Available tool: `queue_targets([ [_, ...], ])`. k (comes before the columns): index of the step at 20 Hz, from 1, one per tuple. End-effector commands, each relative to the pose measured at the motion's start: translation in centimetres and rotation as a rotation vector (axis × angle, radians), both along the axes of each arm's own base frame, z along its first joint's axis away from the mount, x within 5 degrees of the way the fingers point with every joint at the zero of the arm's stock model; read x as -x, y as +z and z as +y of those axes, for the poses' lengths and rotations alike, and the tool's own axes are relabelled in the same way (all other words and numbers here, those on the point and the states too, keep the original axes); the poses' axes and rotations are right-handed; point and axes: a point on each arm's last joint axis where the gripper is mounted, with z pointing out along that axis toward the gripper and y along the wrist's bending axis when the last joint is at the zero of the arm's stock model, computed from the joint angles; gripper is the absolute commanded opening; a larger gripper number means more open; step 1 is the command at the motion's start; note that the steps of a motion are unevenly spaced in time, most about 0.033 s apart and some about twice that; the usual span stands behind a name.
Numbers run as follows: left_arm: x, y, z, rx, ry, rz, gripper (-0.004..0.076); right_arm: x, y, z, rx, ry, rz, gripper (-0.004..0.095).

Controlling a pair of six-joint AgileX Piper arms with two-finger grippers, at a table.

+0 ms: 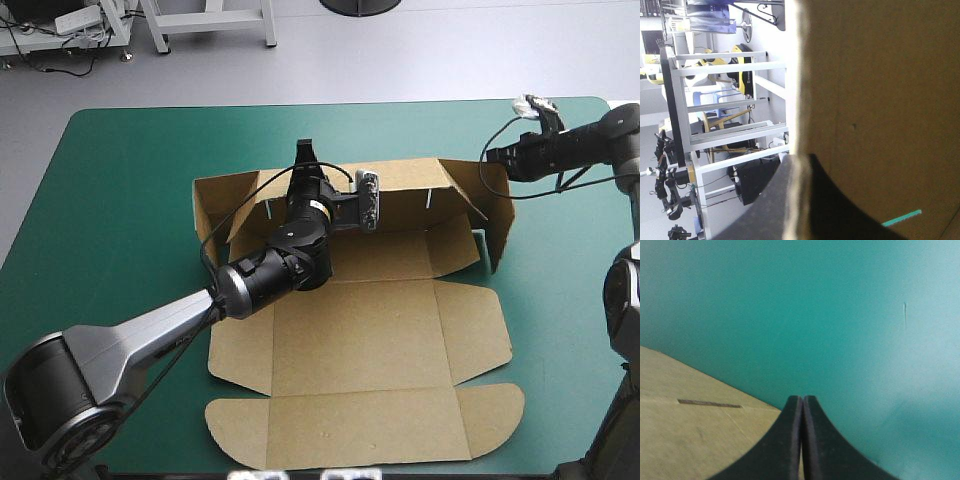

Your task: Fold the box

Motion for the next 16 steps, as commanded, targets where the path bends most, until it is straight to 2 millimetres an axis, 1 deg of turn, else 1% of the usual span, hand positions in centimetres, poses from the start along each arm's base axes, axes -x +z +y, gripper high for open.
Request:
queue_targets([
  [1,0.5,1.9,0.7,0.040,0.037,-0.027,-0.0006,2.5,3.4,1.0,-0.012,0.065,-0.086,-0.0025],
  [4,0.5,1.9,0.7,0.037,0.038,-0.030,-0.0006,4.4,3.5,1.4,0.007,0.099,-0.092,-0.0025],
  [5,0.5,1.9,0.7,0.036,0.040,-0.029,-0.0006,4.8,3.6,1.4,0.018,0.103,-0.091,-0.0025],
  [6,0.5,1.9,0.7,0.036,0.042,-0.028,-0.0006,5.6,3.7,1.5,0.036,0.112,-0.089,-0.0025],
  [9,0.5,1.8,0.7,0.044,0.045,-0.017,-0.0006,7.4,4.4,1.9,0.053,0.129,-0.108,-0.0025],
  [13,0.6,1.8,0.7,0.051,0.045,-0.009,-0.0006,8.7,4.9,2.1,0.070,0.132,-0.114,-0.0025],
  [16,0.6,1.8,0.7,0.051,0.045,-0.009,-0.0006,9.3,4.3,1.9,0.126,0.146,-0.086,-0.0025],
])
